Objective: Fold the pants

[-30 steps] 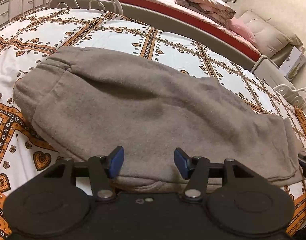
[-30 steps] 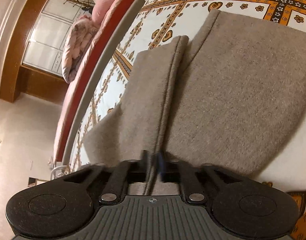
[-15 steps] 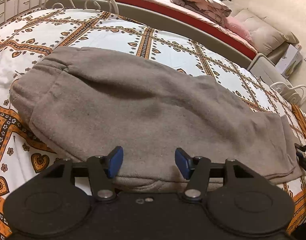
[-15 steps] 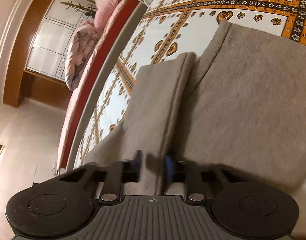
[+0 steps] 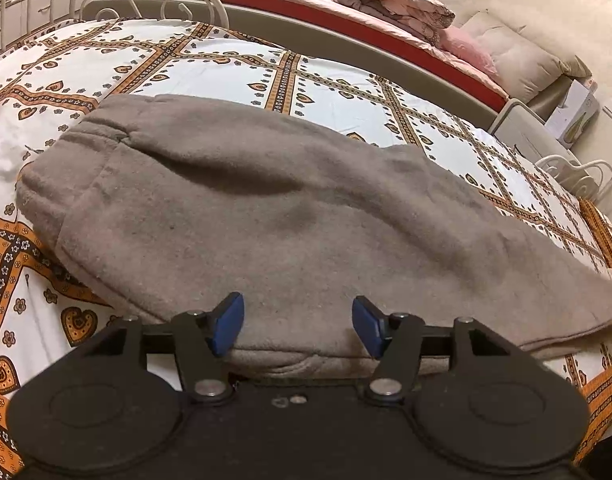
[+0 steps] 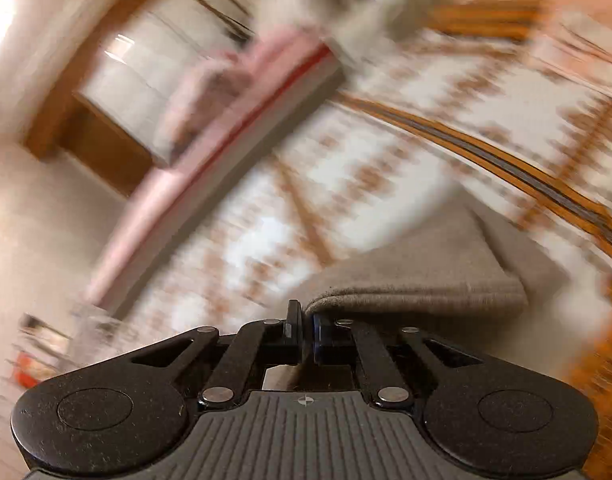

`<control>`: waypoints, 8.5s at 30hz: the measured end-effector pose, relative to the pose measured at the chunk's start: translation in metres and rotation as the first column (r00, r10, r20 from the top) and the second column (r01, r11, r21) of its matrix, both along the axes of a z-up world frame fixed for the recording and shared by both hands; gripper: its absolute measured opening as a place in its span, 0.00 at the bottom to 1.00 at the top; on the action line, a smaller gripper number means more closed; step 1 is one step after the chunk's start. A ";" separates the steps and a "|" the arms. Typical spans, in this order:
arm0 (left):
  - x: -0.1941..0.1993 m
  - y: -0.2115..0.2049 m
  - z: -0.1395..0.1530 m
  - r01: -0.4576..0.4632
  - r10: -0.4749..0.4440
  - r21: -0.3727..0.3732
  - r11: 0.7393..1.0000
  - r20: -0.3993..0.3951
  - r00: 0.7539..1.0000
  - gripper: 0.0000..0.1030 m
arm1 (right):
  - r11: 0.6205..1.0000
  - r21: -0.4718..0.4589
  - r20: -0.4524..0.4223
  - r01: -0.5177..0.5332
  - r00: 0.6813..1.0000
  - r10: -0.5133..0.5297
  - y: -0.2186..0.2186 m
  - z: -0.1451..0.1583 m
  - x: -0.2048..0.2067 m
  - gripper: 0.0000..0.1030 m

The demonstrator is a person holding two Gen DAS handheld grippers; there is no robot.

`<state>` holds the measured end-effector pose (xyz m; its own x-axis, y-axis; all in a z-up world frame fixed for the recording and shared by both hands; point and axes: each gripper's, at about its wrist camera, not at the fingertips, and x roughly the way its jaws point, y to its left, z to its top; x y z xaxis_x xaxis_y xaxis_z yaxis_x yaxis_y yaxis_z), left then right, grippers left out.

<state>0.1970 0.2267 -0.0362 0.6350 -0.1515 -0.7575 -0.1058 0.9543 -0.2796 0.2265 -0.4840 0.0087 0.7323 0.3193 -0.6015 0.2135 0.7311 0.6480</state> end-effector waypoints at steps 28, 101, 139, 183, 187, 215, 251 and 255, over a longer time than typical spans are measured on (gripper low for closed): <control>0.003 -0.010 0.000 0.020 -0.020 0.027 0.999 -0.006 1.000 0.64 | 0.995 0.016 0.252 0.097 0.963 -0.098 -0.053 0.016 -0.007 0.07; -0.040 0.010 0.024 -0.155 0.157 -0.033 0.987 0.102 0.982 0.73 | 0.910 0.414 -0.160 -0.010 0.984 0.084 0.070 -0.080 -0.010 0.39; -0.034 0.001 0.023 -0.125 0.128 -0.034 0.992 0.098 0.987 0.73 | 0.918 0.395 -0.154 -0.026 0.984 0.094 0.062 -0.078 -0.026 0.33; -0.043 0.008 0.028 -0.166 0.163 0.020 0.986 0.120 0.979 0.72 | 0.969 0.207 -0.040 -0.138 0.988 0.149 0.085 -0.047 -0.046 0.25; -0.034 0.005 0.033 -0.155 0.144 0.072 0.985 0.142 0.979 0.72 | 0.925 0.169 0.054 -0.342 0.940 0.337 0.145 -0.026 -0.022 0.25; 0.007 0.032 0.036 -0.184 0.157 0.341 0.922 0.107 0.982 0.68 | 0.767 -0.034 0.093 -0.641 0.762 0.641 0.298 -0.025 0.057 0.25; 0.102 0.098 -0.007 -0.232 0.221 0.237 0.943 0.071 0.973 0.77 | 0.335 -0.569 -0.114 -0.751 0.476 0.872 0.466 -0.062 0.183 0.08; 0.088 0.090 0.016 -0.247 0.225 0.244 0.938 0.117 0.967 0.61 | 0.466 -0.540 0.004 -0.701 0.552 0.834 0.437 -0.035 0.170 0.08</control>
<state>0.2848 0.3162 -0.0198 0.6932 0.2013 -0.6921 -0.3232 0.9451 -0.0488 0.3967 -0.0474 -0.0259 0.4520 0.5819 -0.6761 -0.6873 0.7103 0.1519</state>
